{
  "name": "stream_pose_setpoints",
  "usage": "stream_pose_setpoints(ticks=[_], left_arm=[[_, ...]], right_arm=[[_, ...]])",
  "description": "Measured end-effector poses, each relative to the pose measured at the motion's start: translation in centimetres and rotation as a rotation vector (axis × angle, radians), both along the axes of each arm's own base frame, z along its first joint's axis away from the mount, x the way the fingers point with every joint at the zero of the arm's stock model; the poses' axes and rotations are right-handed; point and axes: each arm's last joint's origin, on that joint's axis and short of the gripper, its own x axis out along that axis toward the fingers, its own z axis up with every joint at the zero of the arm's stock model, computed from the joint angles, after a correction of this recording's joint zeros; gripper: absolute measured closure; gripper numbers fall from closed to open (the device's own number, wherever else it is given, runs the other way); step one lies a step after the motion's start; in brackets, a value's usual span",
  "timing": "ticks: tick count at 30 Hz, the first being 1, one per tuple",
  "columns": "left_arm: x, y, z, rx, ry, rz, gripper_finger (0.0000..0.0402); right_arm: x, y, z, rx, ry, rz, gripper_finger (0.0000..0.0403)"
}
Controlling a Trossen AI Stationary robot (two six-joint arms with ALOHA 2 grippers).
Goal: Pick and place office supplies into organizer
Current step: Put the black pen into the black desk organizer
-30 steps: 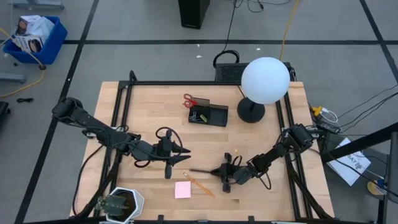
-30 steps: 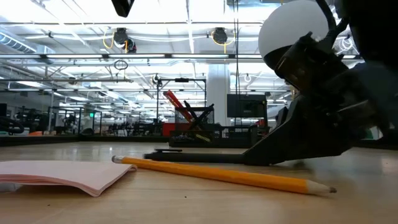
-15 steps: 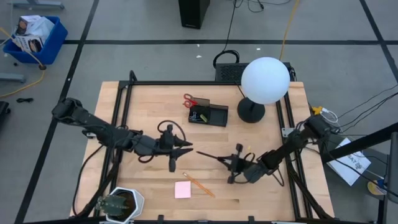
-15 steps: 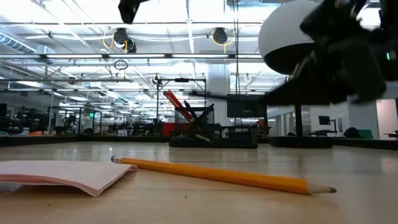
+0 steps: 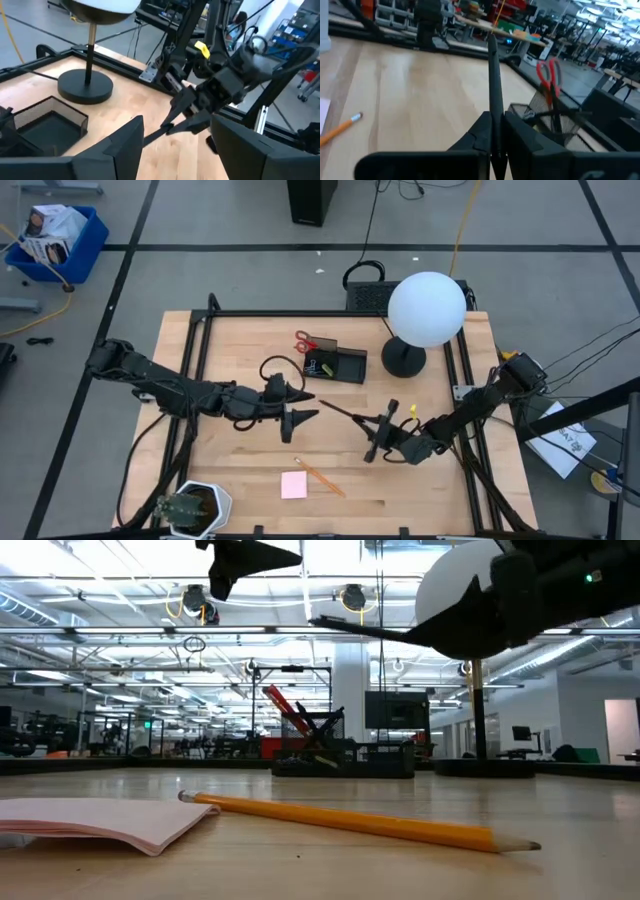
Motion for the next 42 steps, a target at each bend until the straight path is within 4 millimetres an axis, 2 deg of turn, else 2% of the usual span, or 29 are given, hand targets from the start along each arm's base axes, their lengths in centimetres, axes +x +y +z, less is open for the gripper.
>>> stream_pose_setpoints(ticks=[19,24,33,42], left_arm=[[0.0,0.2,-0.2,0.008,0.023,0.016,0.0163],[0.0,0.2,-0.2,0.007,0.022,0.016,0.0163],[0.1,0.2,0.1,-0.003,-0.017,0.013,0.0163],[0.3,1.1,0.2,0.001,-0.023,0.041,0.0163]], right_arm=[[0.6,-0.2,2.0,-0.034,-0.114,0.033,0.0379],[0.8,-0.2,2.9,-0.031,-0.18,0.112,0.0379],[1.7,-1.7,3.2,-0.014,-0.219,0.156,0.0379],[2.5,-3.1,3.4,0.005,-0.238,0.157,0.0379]])
